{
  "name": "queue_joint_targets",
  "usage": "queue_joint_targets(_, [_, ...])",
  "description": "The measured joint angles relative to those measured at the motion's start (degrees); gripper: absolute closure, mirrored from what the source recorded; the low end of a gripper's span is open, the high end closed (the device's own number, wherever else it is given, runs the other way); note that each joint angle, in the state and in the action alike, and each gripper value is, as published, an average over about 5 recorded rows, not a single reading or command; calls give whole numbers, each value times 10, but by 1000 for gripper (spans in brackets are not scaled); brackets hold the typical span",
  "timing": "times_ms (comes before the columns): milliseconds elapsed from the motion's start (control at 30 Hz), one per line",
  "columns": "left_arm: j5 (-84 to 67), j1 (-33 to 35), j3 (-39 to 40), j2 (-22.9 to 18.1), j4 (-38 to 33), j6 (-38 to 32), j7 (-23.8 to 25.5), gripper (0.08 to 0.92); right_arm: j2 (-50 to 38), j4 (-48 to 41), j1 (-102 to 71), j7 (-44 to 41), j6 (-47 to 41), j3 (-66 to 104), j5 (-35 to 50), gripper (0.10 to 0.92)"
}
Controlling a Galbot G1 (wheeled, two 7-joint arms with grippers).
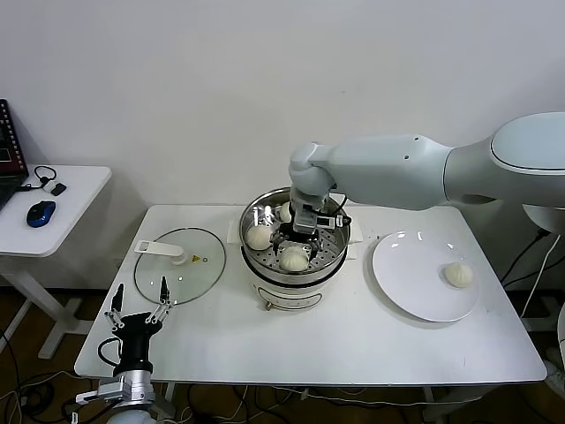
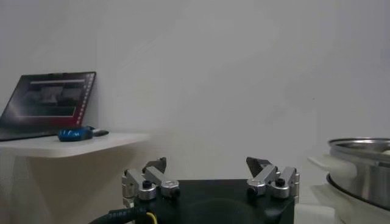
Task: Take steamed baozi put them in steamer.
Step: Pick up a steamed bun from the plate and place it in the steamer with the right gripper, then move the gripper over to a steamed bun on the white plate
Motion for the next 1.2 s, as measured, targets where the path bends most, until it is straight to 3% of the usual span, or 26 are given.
queue_joint_targets(267, [0,1,2,2,-6,2,1,177,-9,4,32,-25,7,-20,31,203])
queue_joint_targets(467, [-1,6,4,5,-11,3,1,177,-22,12,80,-59,-15,-60,110,203])
queue_joint_targets(833, [-9,10,10,11,-19,2,1,177,-94,71,180,-30,-189,-165,295,203])
queue_joint_targets(1200, [-6,7,15,8,-9,0,0,177,-215,105,203,-10,-291,-234,312,203])
